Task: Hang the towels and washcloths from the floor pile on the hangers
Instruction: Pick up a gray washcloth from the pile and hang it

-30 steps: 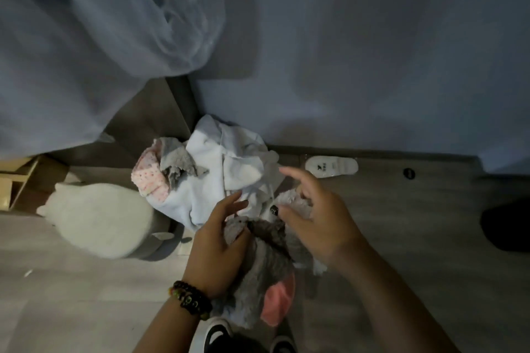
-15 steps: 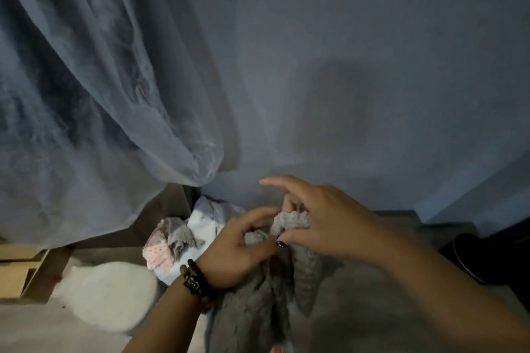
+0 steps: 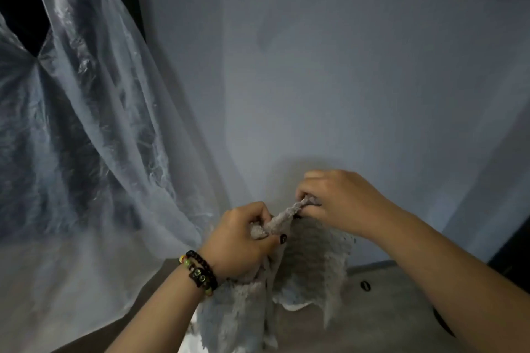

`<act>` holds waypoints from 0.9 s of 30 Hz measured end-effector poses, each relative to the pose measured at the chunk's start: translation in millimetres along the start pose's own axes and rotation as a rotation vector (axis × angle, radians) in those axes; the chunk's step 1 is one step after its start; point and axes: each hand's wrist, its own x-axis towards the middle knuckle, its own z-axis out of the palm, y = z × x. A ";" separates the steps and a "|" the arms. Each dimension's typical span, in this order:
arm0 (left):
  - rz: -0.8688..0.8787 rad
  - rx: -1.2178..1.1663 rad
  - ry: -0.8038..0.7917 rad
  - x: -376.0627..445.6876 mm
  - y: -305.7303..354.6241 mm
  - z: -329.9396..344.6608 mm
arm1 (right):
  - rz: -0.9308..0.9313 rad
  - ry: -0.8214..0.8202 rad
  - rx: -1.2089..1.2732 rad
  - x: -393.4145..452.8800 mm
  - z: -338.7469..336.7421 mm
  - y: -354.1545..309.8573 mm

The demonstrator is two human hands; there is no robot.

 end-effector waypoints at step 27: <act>-0.258 -0.451 0.225 122.6 41.0 150.5 | 0.923 0.245 1.455 -103.3 21.9 193.5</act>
